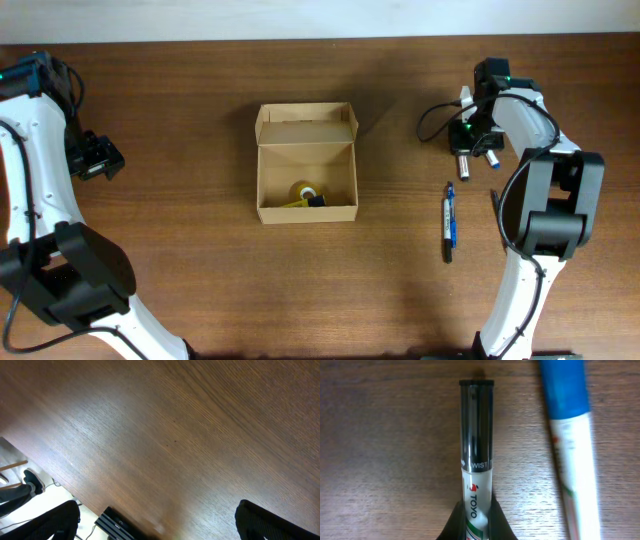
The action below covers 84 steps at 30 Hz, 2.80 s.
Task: Pack container
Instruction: 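Lower the black-capped marker into the box and release, then grasp the blue-capped whiteboard marker with the right gripper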
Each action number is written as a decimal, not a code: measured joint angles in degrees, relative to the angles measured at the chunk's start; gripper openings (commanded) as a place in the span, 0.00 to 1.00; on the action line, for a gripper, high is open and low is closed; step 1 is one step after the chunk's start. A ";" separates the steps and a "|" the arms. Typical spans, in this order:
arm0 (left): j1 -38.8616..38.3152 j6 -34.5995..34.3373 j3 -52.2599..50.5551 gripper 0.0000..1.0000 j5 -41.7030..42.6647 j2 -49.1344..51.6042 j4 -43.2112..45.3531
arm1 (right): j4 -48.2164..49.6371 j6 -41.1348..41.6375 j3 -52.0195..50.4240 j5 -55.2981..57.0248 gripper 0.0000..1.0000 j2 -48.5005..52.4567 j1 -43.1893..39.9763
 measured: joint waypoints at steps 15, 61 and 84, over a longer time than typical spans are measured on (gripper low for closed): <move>0.00 0.00 0.00 1.00 -0.02 0.00 0.00 | -29.53 -8.55 41.44 -10.43 0.04 -0.72 19.23; 0.00 0.00 0.00 1.00 -0.02 0.00 0.00 | -20.17 -35.69 24.22 -9.46 0.52 1.44 40.11; 0.00 0.00 0.00 1.00 0.02 0.00 0.00 | -24.37 -3.56 44.81 4.00 0.54 0.79 8.85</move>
